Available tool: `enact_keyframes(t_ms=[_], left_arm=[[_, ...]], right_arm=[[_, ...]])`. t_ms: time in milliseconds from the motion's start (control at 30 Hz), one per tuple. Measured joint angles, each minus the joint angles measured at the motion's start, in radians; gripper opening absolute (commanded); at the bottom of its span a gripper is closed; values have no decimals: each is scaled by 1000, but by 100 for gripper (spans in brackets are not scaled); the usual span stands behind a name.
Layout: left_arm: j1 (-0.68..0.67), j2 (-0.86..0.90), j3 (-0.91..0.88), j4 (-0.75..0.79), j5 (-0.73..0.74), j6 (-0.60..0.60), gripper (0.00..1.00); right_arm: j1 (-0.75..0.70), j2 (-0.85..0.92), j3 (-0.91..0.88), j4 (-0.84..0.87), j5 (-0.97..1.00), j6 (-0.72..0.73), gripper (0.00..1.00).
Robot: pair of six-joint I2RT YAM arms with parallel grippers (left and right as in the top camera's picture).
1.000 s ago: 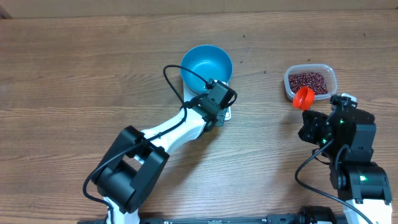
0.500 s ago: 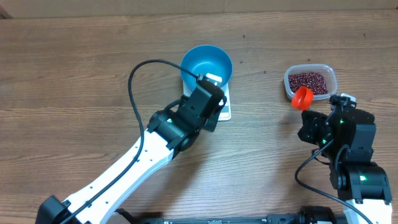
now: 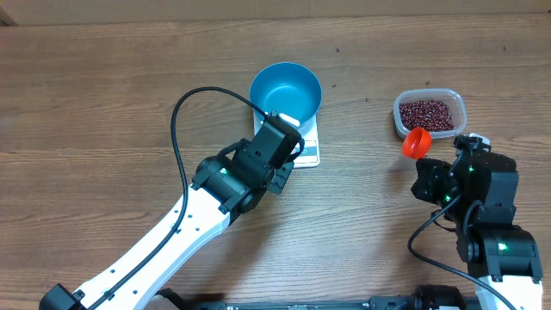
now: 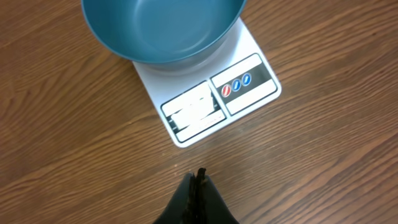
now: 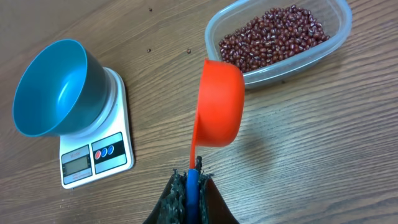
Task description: Scoop item into bowl and weigh 150g on scale
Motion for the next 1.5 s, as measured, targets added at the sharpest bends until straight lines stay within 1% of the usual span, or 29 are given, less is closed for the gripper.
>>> enact_keyframes(t_ms=[200, 400, 567, 600, 633, 700, 767, 967, 1200, 1500], left_arm=[[0, 0, 0, 14, 11, -7, 4], [0, 19, 0, 58, 18, -11, 4], [0, 173, 0, 152, 19, -10, 4], [0, 210, 0, 193, 18, -8, 4], [0, 283, 0, 252, 17, -6, 4], [0, 369, -1, 319, 7, -6, 4], [0, 411, -1, 371, 2, -6, 4], [0, 486, -1, 446, -6, -6, 4], [0, 530, -1, 458, -9, -6, 4], [0, 534, -1, 478, -12, -6, 4]], right_arm=[[0, 0, 0, 34, 0, -23, 4], [0, 0, 0, 119, 2, -71, 4], [0, 0, 0, 141, 1, -79, 4], [0, 0, 0, 141, 1, -79, 4], [0, 0, 0, 141, 1, -79, 4], [0, 0, 0, 142, 2, -79, 4], [0, 0, 0, 141, 2, -79, 4], [0, 0, 0, 142, 2, -98, 4], [0, 0, 0, 142, 5, -104, 4], [0, 0, 0, 141, 5, -104, 4]])
